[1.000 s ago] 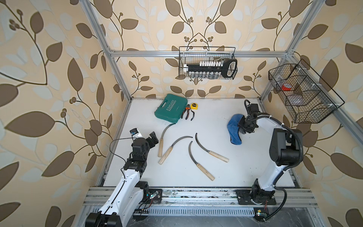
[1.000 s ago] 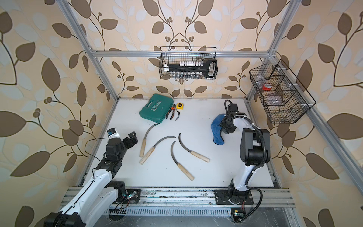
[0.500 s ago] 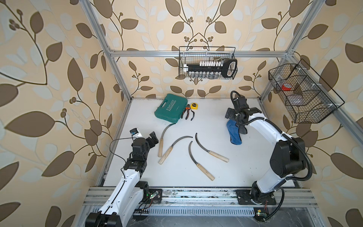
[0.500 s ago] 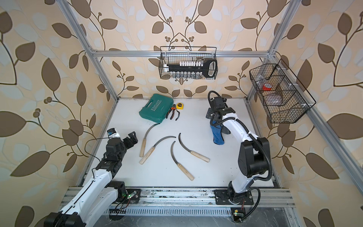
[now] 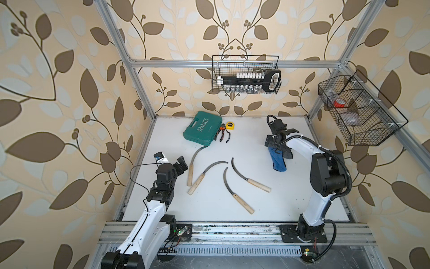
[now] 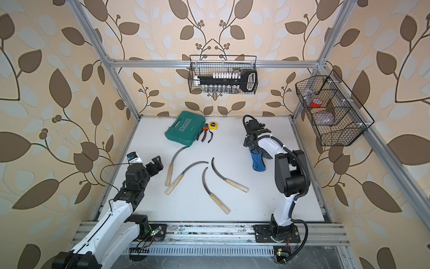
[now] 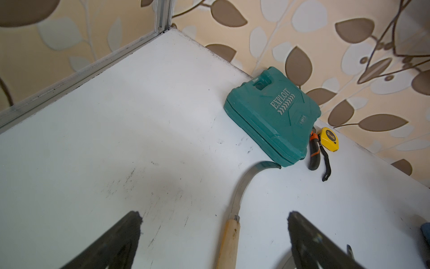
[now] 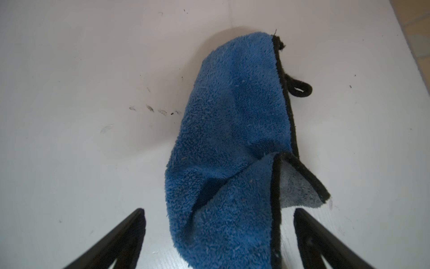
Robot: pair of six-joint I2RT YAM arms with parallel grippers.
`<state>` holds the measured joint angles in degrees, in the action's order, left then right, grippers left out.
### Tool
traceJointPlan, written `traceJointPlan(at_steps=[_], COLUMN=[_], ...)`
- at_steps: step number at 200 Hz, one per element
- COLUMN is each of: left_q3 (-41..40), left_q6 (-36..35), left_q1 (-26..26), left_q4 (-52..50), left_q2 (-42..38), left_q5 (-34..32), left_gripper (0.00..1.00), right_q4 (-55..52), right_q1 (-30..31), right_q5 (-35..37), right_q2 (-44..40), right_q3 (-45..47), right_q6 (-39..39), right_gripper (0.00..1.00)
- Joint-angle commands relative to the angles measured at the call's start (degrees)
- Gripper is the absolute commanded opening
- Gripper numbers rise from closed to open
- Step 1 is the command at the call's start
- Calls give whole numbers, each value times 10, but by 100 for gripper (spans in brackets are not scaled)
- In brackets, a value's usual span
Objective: Wipe small sickles with rags
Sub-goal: Pick up the rag from the center of the board.
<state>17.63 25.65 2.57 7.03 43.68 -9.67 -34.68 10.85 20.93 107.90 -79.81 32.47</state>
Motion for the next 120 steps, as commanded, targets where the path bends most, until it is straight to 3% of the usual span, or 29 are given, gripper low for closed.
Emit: traceJointPlan(at_steps=[1, 61, 89, 120], left_q3=[9, 8, 8, 8], left_q6=[6, 6, 5, 6], left_q1=[-3, -3, -3, -3], left_q4=[3, 3, 4, 4], left_q2=[-2, -2, -3, -4], left_q5=[-14, -15, -15, -16], left_gripper=[99, 99, 99, 99], right_q4=[19, 19, 26, 49], right_q1=[1, -31, -46, -64], right_q5=[-25, -34, 14, 0], right_q2=[23, 91, 75, 52], right_q3=[11, -4, 9, 17], right_q6=[-5, 17, 41, 50], right_gripper=[99, 99, 99, 99])
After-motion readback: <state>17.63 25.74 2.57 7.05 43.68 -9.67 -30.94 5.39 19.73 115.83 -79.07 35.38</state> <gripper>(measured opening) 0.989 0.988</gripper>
